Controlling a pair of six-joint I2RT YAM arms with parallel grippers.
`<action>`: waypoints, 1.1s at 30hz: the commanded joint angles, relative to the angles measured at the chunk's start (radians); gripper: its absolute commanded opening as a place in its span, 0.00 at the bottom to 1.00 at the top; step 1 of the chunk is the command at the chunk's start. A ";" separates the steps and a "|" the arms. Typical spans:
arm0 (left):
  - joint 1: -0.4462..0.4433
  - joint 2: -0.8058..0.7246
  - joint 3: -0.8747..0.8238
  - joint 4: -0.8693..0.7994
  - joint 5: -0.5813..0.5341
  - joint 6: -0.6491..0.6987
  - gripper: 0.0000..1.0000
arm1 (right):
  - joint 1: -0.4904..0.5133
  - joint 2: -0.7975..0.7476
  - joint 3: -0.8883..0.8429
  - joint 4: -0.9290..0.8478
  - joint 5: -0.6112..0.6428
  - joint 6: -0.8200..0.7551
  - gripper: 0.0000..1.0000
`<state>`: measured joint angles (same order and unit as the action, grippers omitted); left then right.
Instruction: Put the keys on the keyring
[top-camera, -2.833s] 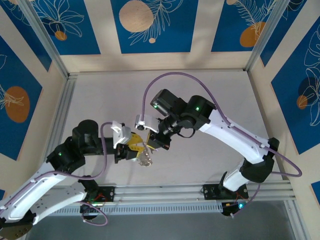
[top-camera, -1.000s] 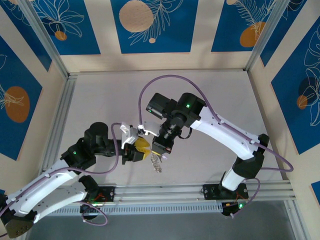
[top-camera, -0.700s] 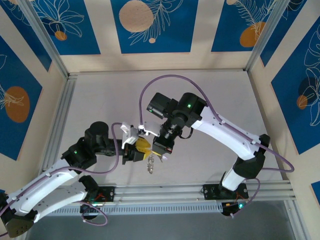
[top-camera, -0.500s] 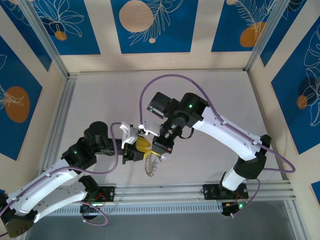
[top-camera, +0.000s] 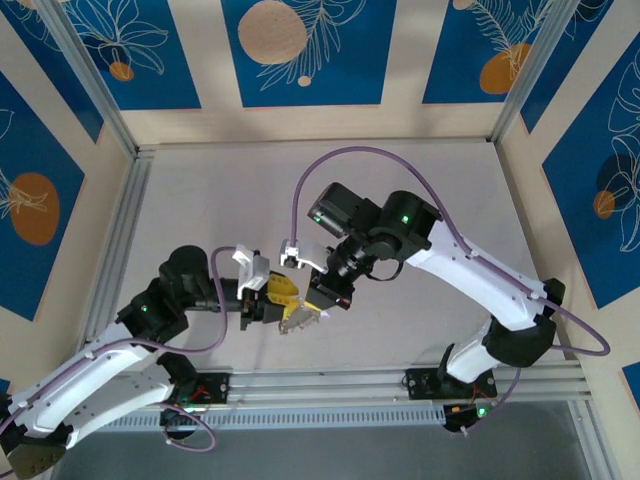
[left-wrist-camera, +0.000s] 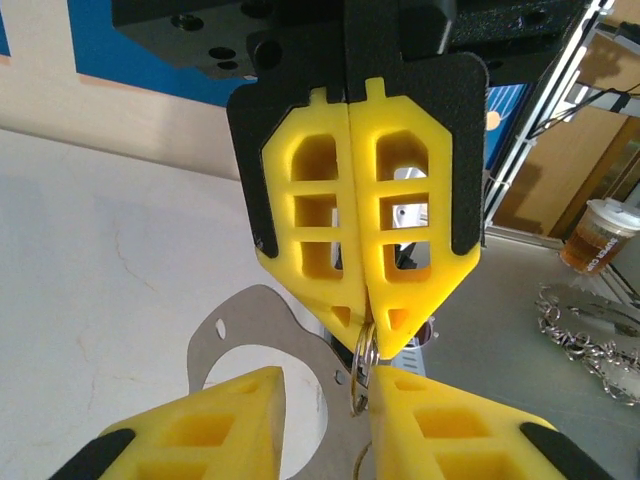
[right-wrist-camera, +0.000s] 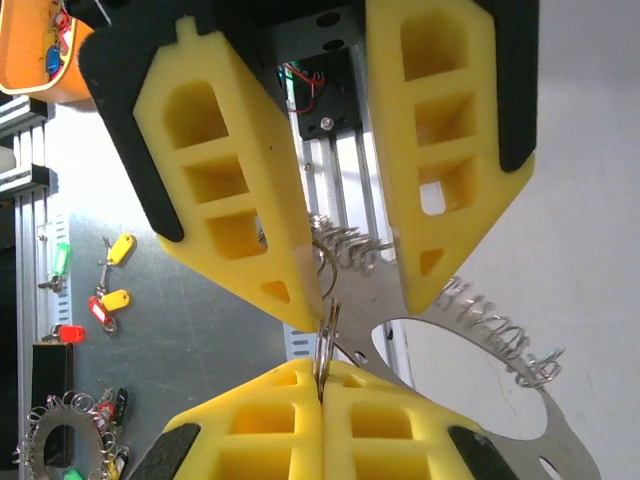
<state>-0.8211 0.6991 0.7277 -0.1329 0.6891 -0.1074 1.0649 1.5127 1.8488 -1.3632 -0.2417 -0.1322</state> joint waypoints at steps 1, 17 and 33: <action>-0.003 -0.009 0.003 0.042 0.036 -0.017 0.26 | 0.013 -0.031 -0.012 0.037 -0.066 -0.025 0.00; -0.003 -0.039 -0.043 0.165 0.038 -0.066 0.00 | -0.003 -0.094 -0.093 0.161 -0.081 -0.024 0.00; -0.003 -0.051 -0.053 0.325 0.053 -0.147 0.00 | -0.071 -0.278 -0.356 0.414 -0.129 0.017 0.16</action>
<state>-0.8215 0.6590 0.6655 0.1131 0.7326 -0.2340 1.0031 1.2541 1.5120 -0.9928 -0.3256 -0.1253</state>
